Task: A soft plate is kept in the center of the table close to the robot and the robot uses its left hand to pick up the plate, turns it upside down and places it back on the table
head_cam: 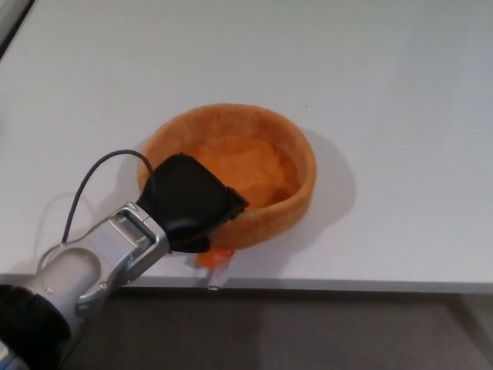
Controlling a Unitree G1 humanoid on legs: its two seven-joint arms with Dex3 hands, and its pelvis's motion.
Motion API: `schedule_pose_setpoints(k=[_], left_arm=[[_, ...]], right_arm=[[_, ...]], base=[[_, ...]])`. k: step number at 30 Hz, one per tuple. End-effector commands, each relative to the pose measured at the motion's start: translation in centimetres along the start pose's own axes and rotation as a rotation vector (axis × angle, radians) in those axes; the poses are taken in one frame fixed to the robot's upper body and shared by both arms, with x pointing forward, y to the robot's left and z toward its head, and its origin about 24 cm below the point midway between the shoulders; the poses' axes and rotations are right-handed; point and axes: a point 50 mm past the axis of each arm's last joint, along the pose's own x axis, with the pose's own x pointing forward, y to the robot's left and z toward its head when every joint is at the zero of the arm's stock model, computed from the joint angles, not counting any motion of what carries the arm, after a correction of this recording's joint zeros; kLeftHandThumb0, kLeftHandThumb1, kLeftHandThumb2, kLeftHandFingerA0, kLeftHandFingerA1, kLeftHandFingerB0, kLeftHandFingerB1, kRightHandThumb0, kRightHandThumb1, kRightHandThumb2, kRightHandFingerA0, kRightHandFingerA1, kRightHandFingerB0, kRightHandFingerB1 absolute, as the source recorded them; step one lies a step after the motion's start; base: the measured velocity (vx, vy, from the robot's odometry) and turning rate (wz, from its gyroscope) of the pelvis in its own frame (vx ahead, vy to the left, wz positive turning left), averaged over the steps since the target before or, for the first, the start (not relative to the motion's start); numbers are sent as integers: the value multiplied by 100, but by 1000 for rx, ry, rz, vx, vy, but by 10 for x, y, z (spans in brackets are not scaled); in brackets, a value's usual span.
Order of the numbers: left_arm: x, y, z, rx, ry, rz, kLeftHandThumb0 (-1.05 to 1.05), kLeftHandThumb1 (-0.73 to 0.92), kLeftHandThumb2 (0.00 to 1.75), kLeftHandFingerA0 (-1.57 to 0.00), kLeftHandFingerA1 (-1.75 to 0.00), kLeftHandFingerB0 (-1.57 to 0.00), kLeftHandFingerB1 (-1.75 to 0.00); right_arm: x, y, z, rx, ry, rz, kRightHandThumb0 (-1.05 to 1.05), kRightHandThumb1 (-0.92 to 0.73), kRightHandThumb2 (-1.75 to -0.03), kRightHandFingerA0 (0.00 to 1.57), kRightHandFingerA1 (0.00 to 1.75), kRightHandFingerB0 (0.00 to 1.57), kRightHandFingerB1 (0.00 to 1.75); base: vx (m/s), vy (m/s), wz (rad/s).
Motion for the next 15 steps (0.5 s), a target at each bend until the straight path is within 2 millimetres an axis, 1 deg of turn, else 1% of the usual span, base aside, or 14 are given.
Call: schedule_pose_setpoints(k=[1,2,3,4,5,6,7,8,11,12,13,15], left_arm=[[-9,7,14,-589,9,-57,-26,58,57,-86,-175,-74,-169],[-12,8,14,-682,14,-71,-23,57,58,-87,-175,-72,-172],[-14,9,14,-718,10,-70,-23,57,58,-87,-175,-72,-172],[-17,10,11,-801,-7,-72,-20,57,60,-88,-175,-75,-166],[-20,11,8,-891,-10,-77,-21,57,59,-87,-175,-72,-173],[-21,11,8,-917,-9,-80,-21,57,59,-87,-175,-72,-173],[-23,13,4,-978,8,-76,-25,59,58,-86,-175,-73,-175],[-24,14,2,-1032,9,-57,-22,57,62,-88,-175,-72,-175],[-26,22,-4,-1213,35,18,-21,55,64,-92,-175,-72,-175],[-26,27,-6,-1303,36,60,-19,53,68,-92,-175,-69,-175],[-27,30,-7,-1389,26,101,-19,53,68,-92,-175,-69,-175],[-27,31,-8,-1409,22,108,-19,53,68,-92,-175,-69,-175]], right_arm=[[-2,-10,3,11,4,-20,-65,-70,-100,51,54,32,47],[-1,-11,1,9,10,-19,-65,-70,-100,52,54,32,47],[-1,-11,-1,11,12,-19,-65,-70,-100,52,54,32,47],[-1,-10,-1,14,13,-18,-62,-70,-99,53,55,32,47],[-1,-9,-1,12,17,-20,-63,-70,-100,53,55,32,47],[-1,-10,-2,10,18,-20,-63,-70,-100,53,55,32,47],[-2,-9,-2,14,20,-20,-63,-69,-99,53,55,34,48],[-2,-9,-2,8,23,-19,-61,-70,-99,52,54,33,47],[-2,-9,-4,6,19,-17,-62,-69,-99,52,54,33,47],[-2,-9,-3,2,20,-15,-64,-69,-100,53,55,32,47],[-3,-9,-1,-4,22,-12,-64,-69,-100,53,55,32,47],[-3,-9,-1,-5,22,-12,-64,-69,-100,53,55,32,47]], base=[[0,0,0],[0,0,0],[0,0,0],[0,0,0],[0,0,0],[0,0,0],[0,0,0],[0,0,0],[0,0,0],[0,0,0],[0,0,0],[0,0,0]])
